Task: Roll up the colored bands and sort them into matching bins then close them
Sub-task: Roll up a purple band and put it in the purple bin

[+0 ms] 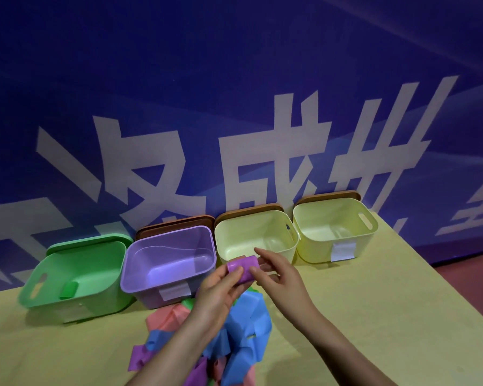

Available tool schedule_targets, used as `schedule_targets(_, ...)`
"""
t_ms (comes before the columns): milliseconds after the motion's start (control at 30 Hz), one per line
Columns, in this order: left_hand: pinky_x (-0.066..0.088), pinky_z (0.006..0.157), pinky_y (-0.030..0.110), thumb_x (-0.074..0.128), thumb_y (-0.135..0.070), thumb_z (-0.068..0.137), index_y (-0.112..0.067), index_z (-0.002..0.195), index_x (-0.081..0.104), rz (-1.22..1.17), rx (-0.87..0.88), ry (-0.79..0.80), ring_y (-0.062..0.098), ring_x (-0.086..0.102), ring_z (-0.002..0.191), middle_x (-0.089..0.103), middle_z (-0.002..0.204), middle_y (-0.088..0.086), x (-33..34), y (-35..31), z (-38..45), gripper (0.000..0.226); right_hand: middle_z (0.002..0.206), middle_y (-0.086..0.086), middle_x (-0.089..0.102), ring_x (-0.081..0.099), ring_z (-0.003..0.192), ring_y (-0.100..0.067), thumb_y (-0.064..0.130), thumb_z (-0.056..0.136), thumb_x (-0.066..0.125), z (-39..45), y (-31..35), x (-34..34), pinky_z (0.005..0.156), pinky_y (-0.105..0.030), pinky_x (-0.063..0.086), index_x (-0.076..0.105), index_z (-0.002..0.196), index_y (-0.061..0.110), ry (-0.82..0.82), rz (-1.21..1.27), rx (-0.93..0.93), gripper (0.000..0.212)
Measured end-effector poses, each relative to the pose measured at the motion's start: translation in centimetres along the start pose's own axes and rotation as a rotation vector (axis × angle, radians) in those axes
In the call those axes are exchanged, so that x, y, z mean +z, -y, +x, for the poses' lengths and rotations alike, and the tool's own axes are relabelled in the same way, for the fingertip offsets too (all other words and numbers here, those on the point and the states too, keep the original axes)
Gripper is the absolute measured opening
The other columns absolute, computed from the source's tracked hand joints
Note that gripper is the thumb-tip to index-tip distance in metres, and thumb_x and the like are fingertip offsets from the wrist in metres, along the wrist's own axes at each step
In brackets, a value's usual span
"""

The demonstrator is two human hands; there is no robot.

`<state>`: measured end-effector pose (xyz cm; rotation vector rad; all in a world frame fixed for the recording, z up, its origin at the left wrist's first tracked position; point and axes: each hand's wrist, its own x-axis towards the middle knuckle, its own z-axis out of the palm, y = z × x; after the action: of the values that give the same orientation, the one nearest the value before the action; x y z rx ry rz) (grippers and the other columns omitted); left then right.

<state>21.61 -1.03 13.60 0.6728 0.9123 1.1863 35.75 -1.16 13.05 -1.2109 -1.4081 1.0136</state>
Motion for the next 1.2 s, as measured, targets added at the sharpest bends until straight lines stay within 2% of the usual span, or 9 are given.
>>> schedule_targets(133,0.056,0.083,0.026,0.048,0.001,0.094,0.004,0.108,0.062,0.013,0.068,-0.012,0.024,0.070,0.092,0.071,0.101,0.020,-0.1,0.0,-0.3,0.021,0.084,0.002,0.073,0.067,0.076,-0.012,0.014,0.090,0.064,0.2,0.8,0.7,0.074,-0.035,0.056,0.071,0.087,0.036,0.038,-0.044,0.015,0.023)
schedule_targets(267,0.056,0.075,0.022,0.049,0.003,0.094,0.000,0.105,0.065,0.115,0.117,-0.034,0.019,0.070,0.088,0.073,0.096,0.014,-0.4,-0.7,-0.8,0.020,0.085,0.012,0.073,0.066,0.079,-0.006,0.013,0.090,0.063,0.1,1.4,1.4,0.070,-0.022,0.051,0.068,0.086,0.043,0.020,-0.105,-0.039,0.031)
schedule_targets(433,0.053,0.078,0.025,0.059,-0.002,0.089,-0.011,0.098,0.070,0.384,0.141,-0.076,0.020,0.066,0.087,0.072,0.091,0.009,-2.5,-2.9,-1.2,0.017,0.084,0.010,0.071,0.065,0.077,-0.006,0.012,0.091,0.062,0.5,1.9,2.6,0.069,-0.020,0.049,0.071,0.088,0.027,0.094,-0.084,-0.056,0.017)
schedule_targets(533,0.052,0.066,0.020,0.064,0.000,0.085,-0.012,0.093,0.068,0.371,0.114,-0.081,0.015,0.065,0.073,0.069,0.081,0.006,-3.9,-4.4,-1.9,0.015,0.075,0.006,0.072,0.066,0.070,-0.006,0.008,0.091,0.062,0.6,2.7,4.0,0.067,-0.025,0.053,0.071,0.085,0.018,0.144,0.045,-0.001,0.014)
schedule_targets(667,0.055,0.067,0.023,0.066,-0.002,0.083,-0.009,0.094,0.064,0.275,0.133,-0.124,0.015,0.066,0.072,0.069,0.080,0.007,-4.8,-4.8,-3.0,0.012,0.074,0.004,0.072,0.063,0.064,-0.004,0.002,0.087,0.064,0.6,4.0,5.8,0.062,-0.016,0.049,0.072,0.089,0.007,0.119,0.311,0.116,0.010)
schedule_targets(867,0.056,0.070,0.026,0.052,0.004,0.091,-0.009,0.096,0.060,0.262,0.220,-0.226,0.015,0.067,0.076,0.070,0.083,0.004,-5.6,-3.4,-4.2,0.016,0.061,-0.002,0.054,0.046,0.055,-0.005,0.006,0.087,0.065,0.4,3.3,7.5,0.057,-0.015,0.040,0.068,0.087,-0.012,0.207,0.296,0.201,0.018)
schedule_targets(1033,0.053,0.071,0.039,0.068,-0.020,0.081,-0.018,0.085,0.059,0.557,0.331,-0.377,0.020,0.064,0.079,0.068,0.082,0.000,-7.1,-2.4,-4.7,0.010,0.068,-0.007,0.065,0.055,0.068,-0.012,0.016,0.086,0.068,0.0,2.0,9.3,0.069,-0.036,0.050,0.073,0.081,0.000,0.155,0.138,0.209,0.018)
schedule_targets(1133,0.055,0.074,0.052,0.063,-0.037,0.077,-0.021,0.085,0.058,0.694,0.358,-0.392,0.028,0.066,0.080,0.066,0.081,-0.001,-8.4,-2.1,-5.7,0.018,0.057,0.005,0.063,0.053,0.060,-0.008,0.017,0.089,0.065,-0.5,1.3,10.8,0.065,-0.034,0.046,0.072,0.063,0.017,0.170,0.027,0.211,0.027)
schedule_targets(1200,0.055,0.067,0.046,0.059,-0.035,0.080,-0.023,0.084,0.055,0.814,0.406,-0.395,0.025,0.064,0.073,0.064,0.077,-0.003,-9.4,-2.2,-6.2,0.013,0.057,0.006,0.066,0.057,0.058,-0.010,0.013,0.092,0.062,-0.9,1.2,11.8,0.064,-0.033,0.048,0.071,0.059,0.024,0.194,0.032,0.254,0.036)
